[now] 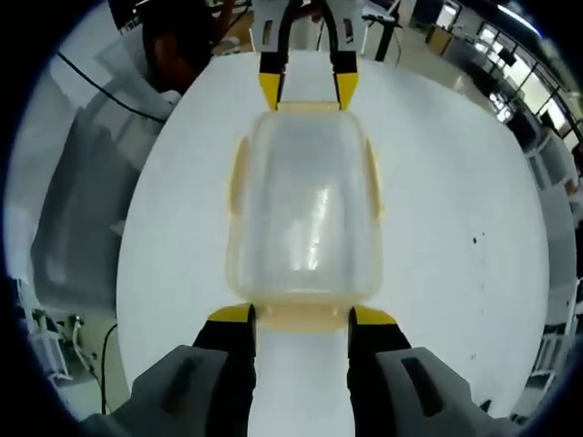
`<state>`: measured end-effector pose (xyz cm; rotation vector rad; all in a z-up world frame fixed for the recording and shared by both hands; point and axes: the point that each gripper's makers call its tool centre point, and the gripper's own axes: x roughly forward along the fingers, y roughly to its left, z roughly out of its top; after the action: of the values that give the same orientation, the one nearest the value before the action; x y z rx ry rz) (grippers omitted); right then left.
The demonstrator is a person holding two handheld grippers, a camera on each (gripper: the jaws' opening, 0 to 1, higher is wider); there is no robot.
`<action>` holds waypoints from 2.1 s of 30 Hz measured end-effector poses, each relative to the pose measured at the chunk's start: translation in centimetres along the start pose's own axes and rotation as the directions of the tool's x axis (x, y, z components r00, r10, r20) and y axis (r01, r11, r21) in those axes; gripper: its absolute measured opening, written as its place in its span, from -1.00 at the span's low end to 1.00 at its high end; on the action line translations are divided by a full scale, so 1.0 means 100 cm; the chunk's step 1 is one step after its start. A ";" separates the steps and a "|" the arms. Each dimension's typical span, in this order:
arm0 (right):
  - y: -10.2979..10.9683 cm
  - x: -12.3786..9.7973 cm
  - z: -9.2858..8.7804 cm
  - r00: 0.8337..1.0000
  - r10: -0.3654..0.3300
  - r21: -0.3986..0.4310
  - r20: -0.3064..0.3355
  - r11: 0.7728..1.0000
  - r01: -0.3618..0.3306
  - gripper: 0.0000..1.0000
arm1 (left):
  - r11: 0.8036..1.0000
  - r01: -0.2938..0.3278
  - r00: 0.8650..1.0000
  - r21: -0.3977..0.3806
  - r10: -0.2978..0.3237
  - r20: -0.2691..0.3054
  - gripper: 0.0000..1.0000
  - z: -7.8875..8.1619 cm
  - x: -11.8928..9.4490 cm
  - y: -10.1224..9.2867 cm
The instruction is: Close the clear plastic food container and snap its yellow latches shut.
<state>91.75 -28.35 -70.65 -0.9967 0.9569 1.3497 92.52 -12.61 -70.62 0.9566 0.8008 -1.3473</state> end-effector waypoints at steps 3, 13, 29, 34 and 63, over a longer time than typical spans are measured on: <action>0.000 0.002 -0.002 1.000 0.004 -0.005 -0.003 1.000 -0.004 -0.30 | 1.000 0.002 1.000 -0.010 -0.002 0.003 -0.36 0.000 0.002 -0.001; 0.001 0.006 -0.011 1.000 0.011 -0.015 -0.021 1.000 -0.011 -0.29 | 1.000 0.009 1.000 -0.020 -0.009 0.011 -0.35 0.003 0.012 -0.002; -0.003 0.017 -0.018 0.999 0.024 -0.010 -0.040 1.000 -0.024 -0.29 | 1.000 0.024 1.000 -0.008 -0.023 0.004 -0.35 0.001 0.020 -0.001; -0.001 0.020 -0.020 0.999 0.028 -0.011 -0.041 1.000 -0.028 -0.29 | 1.000 0.025 1.000 -0.003 -0.025 0.005 -0.35 0.001 0.021 -0.003; 0.003 0.021 -0.018 0.999 0.023 0.057 -0.026 0.998 -0.021 -0.29 | 0.996 0.031 0.999 0.079 -0.029 -0.023 -0.35 -0.002 0.026 0.005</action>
<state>91.49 -29.45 -73.26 -0.9658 1.0241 1.3229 93.24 -13.56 -73.04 1.0269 0.7859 -1.4052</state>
